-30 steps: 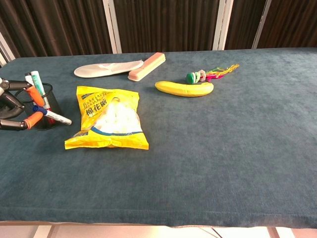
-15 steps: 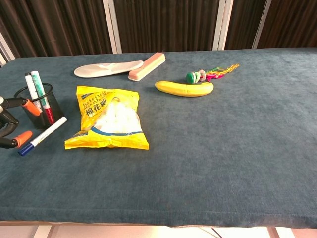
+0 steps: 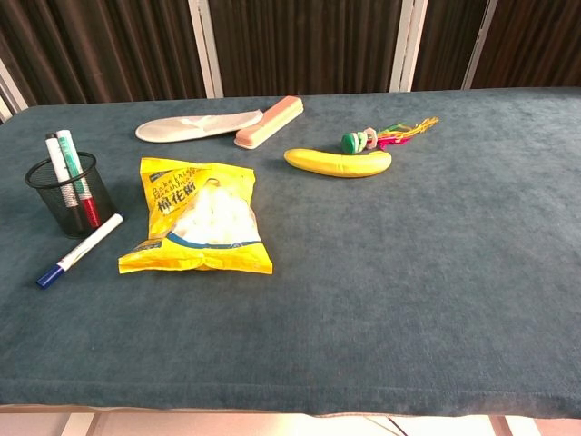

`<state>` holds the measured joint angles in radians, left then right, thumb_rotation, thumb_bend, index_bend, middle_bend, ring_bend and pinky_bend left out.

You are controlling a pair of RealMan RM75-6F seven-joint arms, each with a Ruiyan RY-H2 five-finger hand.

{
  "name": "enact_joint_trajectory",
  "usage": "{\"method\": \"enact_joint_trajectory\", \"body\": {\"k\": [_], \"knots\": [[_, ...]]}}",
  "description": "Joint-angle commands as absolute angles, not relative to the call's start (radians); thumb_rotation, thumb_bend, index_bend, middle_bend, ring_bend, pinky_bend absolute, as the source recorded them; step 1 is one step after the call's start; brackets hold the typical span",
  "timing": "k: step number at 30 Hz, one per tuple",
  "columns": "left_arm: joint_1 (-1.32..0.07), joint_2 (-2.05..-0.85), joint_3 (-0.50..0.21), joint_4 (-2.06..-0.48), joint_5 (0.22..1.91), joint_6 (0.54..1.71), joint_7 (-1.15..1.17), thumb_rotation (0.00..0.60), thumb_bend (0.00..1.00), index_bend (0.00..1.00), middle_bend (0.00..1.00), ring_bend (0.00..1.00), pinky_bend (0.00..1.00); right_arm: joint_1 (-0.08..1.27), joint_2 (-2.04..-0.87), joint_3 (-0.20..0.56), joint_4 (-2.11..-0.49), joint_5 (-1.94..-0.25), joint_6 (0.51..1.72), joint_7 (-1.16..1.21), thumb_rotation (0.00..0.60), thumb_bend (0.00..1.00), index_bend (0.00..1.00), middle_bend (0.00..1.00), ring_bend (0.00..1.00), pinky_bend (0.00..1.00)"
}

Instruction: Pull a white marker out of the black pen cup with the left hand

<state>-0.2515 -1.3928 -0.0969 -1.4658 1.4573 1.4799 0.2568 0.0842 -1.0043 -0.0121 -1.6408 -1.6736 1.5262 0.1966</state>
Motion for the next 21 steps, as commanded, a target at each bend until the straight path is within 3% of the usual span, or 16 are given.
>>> {"method": "enact_joint_trajectory", "body": {"k": [1, 7, 21], "knots": [[-0.202, -1.273, -0.061, -1.479, 1.525, 1.552, 0.281, 0.6, 0.37, 0.3, 0.34, 0.36, 0.33, 0.084, -1.007, -0.01, -1.64, -1.669, 1.526, 0.194, 0.6, 0.19, 0.09, 0.0, 0.0, 0.07], [-0.126, -1.251, -0.058, -1.463, 1.51, 1.644, 0.207, 0.6, 0.38, 0.31, 0.33, 0.31, 0.29, 0.092, -1.015, -0.011, -1.641, -1.661, 1.503, 0.17, 0.6, 0.19, 0.09, 0.0, 0.0, 0.07], [-0.097, -1.246, -0.047, -1.467, 1.487, 1.601, 0.164, 0.6, 0.39, 0.31, 0.3, 0.29, 0.27, 0.092, -1.023, -0.017, -1.641, -1.655, 1.488, 0.148, 0.6, 0.2, 0.09, 0.0, 0.0, 0.07]]}}
